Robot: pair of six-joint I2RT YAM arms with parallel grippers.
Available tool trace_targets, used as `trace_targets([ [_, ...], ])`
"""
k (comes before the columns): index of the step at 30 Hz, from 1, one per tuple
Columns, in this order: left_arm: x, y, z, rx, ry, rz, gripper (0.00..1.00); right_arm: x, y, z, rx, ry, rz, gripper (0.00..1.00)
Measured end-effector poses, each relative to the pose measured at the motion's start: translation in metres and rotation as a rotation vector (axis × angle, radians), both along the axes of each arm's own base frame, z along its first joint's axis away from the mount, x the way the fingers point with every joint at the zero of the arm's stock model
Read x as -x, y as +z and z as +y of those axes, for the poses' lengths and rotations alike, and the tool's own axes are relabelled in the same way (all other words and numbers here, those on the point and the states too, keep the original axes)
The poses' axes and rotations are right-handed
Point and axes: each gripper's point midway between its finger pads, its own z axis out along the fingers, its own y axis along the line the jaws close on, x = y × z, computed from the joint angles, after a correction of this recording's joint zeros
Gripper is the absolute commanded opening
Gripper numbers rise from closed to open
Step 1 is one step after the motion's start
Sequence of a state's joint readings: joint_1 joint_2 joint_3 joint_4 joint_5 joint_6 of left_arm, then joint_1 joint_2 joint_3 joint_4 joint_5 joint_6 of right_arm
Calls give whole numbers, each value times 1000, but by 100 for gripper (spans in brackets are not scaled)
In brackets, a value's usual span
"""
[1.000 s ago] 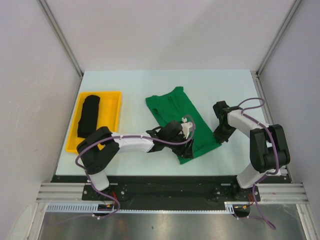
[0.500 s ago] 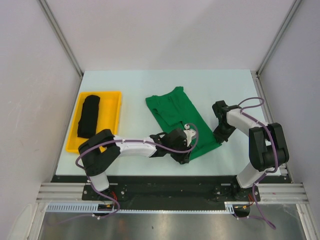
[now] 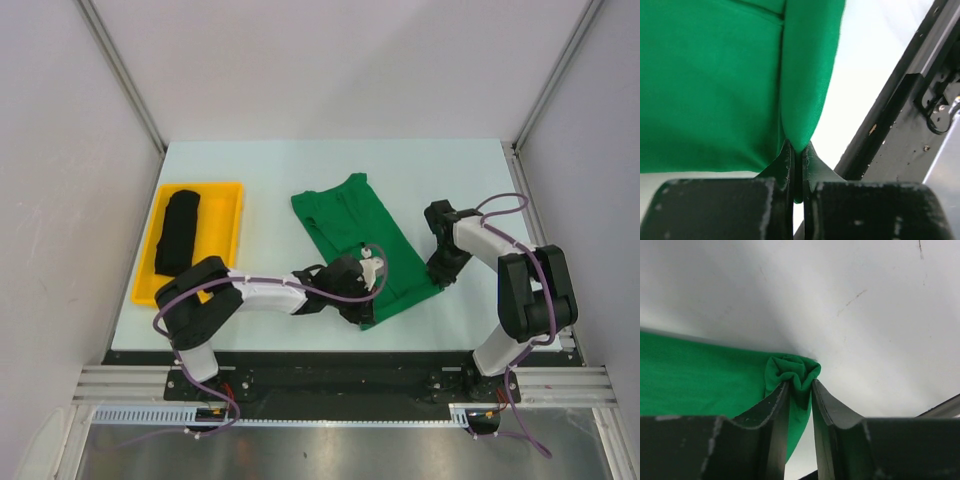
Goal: Roll the t-shirts
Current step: Roll the T-shirt to the center of the board.
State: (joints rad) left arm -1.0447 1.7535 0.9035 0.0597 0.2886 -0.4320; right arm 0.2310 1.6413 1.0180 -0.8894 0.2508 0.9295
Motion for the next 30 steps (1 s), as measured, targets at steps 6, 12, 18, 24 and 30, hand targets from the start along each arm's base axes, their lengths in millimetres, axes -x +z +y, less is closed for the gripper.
trace_targets([
  [6, -3, -2, 4, 66, 40, 96, 0, -1, 3, -2, -6, 3, -11, 41],
  [12, -1, -6, 1, 97, 56, 187, 0, -7, 17, -5, -15, 9, -65, 48],
  [18, -1, -7, 1, 119, 80, 255, 0, -13, 43, -14, -6, 38, -160, 60],
  [24, -2, -8, 0, 140, 98, 313, 0, -18, 79, 1, -20, 166, -311, 49],
  [30, -2, -8, 0, 154, 111, 356, 0, 10, 110, 53, -87, 416, -493, 21],
])
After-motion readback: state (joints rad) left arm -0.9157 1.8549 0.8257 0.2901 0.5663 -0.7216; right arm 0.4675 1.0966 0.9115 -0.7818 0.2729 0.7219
